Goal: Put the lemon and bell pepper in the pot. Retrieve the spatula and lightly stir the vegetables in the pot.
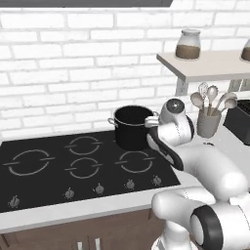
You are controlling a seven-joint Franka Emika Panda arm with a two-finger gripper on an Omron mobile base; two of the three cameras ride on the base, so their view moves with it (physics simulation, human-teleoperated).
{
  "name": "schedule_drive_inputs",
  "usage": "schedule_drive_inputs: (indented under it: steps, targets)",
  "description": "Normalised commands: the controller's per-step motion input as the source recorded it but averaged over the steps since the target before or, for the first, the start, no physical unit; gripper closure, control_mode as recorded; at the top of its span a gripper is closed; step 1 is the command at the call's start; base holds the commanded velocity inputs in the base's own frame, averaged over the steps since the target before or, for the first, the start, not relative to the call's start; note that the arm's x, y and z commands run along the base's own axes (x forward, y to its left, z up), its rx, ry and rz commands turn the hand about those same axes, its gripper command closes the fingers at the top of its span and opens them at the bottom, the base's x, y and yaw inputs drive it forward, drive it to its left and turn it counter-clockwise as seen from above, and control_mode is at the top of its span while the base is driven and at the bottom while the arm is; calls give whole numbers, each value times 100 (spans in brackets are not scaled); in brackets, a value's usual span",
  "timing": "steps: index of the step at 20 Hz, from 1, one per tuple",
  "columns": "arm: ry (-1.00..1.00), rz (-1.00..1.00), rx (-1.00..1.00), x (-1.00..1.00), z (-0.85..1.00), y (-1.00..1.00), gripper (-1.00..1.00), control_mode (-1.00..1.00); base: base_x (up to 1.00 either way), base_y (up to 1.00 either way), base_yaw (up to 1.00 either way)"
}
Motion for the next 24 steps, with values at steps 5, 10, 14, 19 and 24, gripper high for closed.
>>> schedule_drive_inputs:
  steps: [5, 10, 14, 19, 24]
  targets:
    - [2, -10, 12, -39, 0, -96, -100, -100, 0, 0, 0]
    - [1, -1, 7, -2, -10, -100, -100, -100, 0, 0, 0]
    - [2, 0, 8, 23, -7, -100, -100, -100, 0, 0, 0]
    - [13, 0, 8, 46, -31, -96, -100, -100, 0, 0, 0]
    - [19, 0, 9, 22, -33, -82, -100, -100, 0, 0, 0]
